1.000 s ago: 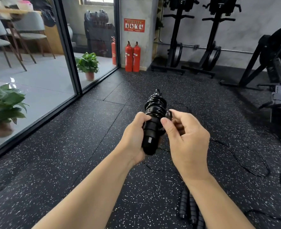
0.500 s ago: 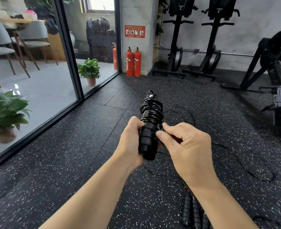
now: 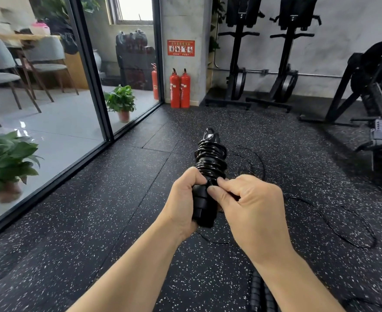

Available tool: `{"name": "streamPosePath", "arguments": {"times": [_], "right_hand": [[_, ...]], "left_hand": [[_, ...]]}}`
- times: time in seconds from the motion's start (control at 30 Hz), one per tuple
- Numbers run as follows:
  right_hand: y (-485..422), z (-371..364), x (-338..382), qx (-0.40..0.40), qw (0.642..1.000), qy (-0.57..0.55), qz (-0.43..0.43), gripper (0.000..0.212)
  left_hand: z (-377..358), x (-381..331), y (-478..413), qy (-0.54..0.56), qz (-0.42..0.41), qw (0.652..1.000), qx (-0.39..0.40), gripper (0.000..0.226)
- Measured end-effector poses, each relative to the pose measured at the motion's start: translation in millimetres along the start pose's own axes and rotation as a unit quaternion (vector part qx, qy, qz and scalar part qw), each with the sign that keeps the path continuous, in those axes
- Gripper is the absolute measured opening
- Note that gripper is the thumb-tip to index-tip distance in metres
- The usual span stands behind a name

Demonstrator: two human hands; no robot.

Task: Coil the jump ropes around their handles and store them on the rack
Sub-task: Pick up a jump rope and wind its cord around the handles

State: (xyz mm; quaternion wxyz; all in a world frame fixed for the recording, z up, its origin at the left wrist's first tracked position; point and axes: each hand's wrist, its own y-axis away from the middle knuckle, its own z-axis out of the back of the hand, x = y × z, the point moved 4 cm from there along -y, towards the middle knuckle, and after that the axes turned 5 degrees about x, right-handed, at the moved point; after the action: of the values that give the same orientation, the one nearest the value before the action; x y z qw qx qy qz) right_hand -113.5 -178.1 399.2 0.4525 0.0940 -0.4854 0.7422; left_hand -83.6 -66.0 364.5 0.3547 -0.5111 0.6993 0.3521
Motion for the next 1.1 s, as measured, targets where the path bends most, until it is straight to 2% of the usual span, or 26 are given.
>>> {"name": "streamPosePath", "arguments": {"times": [0.1,0.33,0.47,0.53,0.6,0.73,0.83,0.97,1.1], "right_hand": [[1.3,0.6,0.5,-0.013,1.0,-0.008,-0.015,0.022],[0.3,1.4,14.2,-0.018,0.997,0.076,0.019,0.025],[0.0,2.6,13.9,-0.013,0.998,0.068,0.012,0.025],[-0.8,4.2,13.9,0.009,0.997,0.069,0.018,0.026],[-0.7,4.6,14.0,0.041,0.994,0.092,0.03,0.028],[1.9,-1.3,13.7,0.082,0.985,0.145,0.049,0.025],[-0.7,-4.4,7.8,0.081,0.992,0.088,0.035,0.034],[-4.8,2.0,-4.6,0.061,0.998,-0.003,-0.009,0.021],[-9.3,2.9,-17.6,0.156,0.968,-0.159,-0.118,0.025]], "left_hand": [[-5.3,-1.5,0.3,0.011,-0.021,0.999,0.026,0.033],[-9.2,-2.3,0.1,0.013,-0.042,0.999,0.027,0.022],[-10.7,0.5,0.0,0.004,-0.014,0.999,0.031,0.051],[-10.8,-0.4,0.1,-0.002,-0.016,1.0,0.023,0.043],[-7.0,-0.5,-2.0,-0.011,-0.027,1.0,-0.009,0.015],[-0.3,3.5,-4.2,-0.034,-0.025,0.999,-0.035,0.028],[-0.1,-1.4,-0.7,-0.04,-0.027,0.998,-0.046,0.011],[-1.4,-4.7,-2.4,-0.033,-0.033,0.999,-0.015,0.021],[0.6,-6.5,-1.5,-0.06,-0.012,0.998,0.006,0.022]]}}
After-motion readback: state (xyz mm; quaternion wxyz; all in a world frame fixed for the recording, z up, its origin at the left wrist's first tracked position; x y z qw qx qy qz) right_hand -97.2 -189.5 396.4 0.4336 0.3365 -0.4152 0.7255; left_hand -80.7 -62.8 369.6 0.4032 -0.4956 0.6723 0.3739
